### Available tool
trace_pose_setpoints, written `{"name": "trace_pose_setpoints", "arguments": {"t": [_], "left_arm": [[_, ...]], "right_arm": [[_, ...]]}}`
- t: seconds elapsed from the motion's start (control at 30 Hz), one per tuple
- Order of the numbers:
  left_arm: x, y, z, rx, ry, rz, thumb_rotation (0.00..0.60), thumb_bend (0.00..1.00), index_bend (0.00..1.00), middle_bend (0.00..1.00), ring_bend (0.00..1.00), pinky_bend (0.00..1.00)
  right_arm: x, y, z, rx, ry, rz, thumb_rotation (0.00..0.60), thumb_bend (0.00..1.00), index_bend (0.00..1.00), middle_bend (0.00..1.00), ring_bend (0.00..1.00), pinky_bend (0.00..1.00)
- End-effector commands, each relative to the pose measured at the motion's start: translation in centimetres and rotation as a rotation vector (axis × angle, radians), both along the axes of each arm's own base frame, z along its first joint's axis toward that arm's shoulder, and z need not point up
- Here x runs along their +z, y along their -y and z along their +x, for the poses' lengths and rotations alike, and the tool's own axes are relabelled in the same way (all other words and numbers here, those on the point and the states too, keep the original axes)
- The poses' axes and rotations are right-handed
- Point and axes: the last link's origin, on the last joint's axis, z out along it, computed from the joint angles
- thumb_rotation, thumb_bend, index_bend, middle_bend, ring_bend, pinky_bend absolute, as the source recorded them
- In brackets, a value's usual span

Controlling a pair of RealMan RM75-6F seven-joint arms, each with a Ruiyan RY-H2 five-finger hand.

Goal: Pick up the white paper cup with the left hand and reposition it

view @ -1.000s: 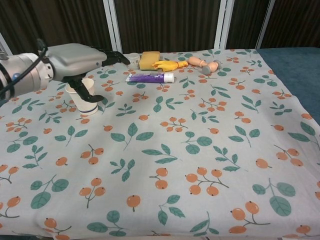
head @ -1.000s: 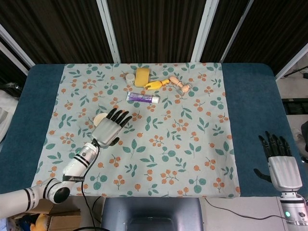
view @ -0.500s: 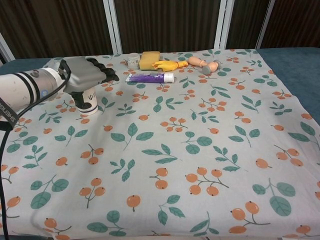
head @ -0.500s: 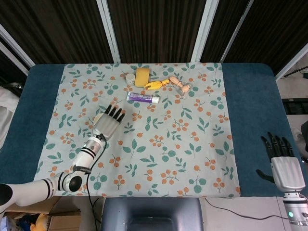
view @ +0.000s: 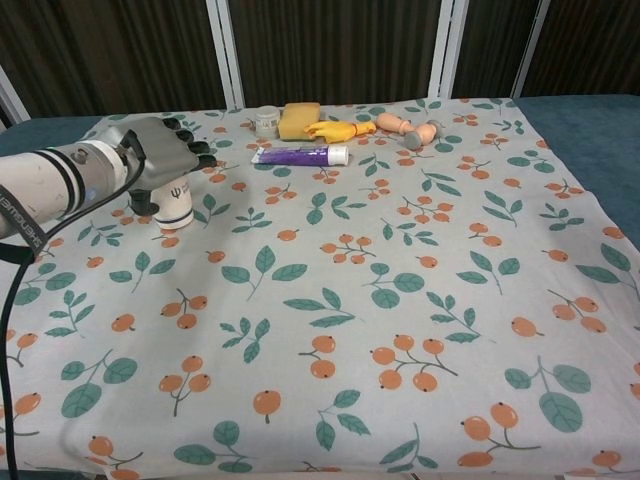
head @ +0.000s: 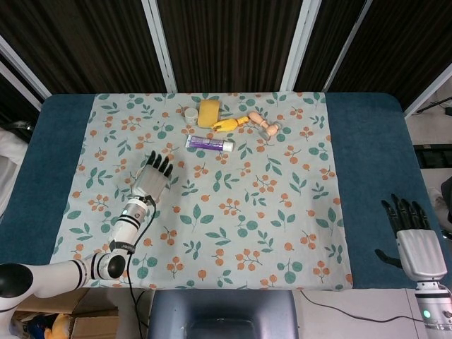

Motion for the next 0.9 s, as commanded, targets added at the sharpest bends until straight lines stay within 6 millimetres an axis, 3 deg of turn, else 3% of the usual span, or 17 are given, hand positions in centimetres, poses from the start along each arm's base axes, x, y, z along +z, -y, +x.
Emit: {"name": "trace_pose_setpoints", "arguments": {"t": [0.03, 0.17, 0.53, 0.77, 0.9], "left_arm": [[0.0, 0.1, 0.2, 0.005, -0.007, -0.001, 0.600, 0.35, 0.16, 0.10, 0.00, 0.00], [-0.1, 0.2, 0.2, 0.019, -0.033, 0.000, 0.600, 0.36, 0.26, 0.17, 0.00, 0.00], [-0.1, 0.3, 0.4, 0.015, -0.025, 0.003, 0.600, 0.37, 0.40, 0.31, 0.00, 0.00], [0.0, 0.4, 0.6, -0.003, 0.008, 0.000, 0.600, 0.36, 0.42, 0.33, 0.02, 0.00], [1.1, 1.1, 1.6, 0.067, 0.316, -0.031, 0.600, 0.37, 0.42, 0.34, 0.02, 0.00]], "right_arm": [[0.0, 0.1, -0.1, -0.007, 0.002, 0.001, 0.600, 0.24, 0.00, 0.00, 0.00, 0.00], [-0.4, 0.1, -0.4, -0.029, -0.006, 0.017, 0.600, 0.24, 0.00, 0.00, 0.00, 0.00], [-0.2, 0.2, -0.5, -0.057, 0.000, 0.013, 0.600, 0.24, 0.00, 0.00, 0.00, 0.00], [-0.2, 0.3, -0.6, -0.062, 0.001, 0.015, 0.600, 0.24, 0.00, 0.00, 0.00, 0.00], [-0.1, 0.3, -0.6, -0.064, 0.001, 0.012, 0.600, 0.25, 0.00, 0.00, 0.00, 0.00]]}}
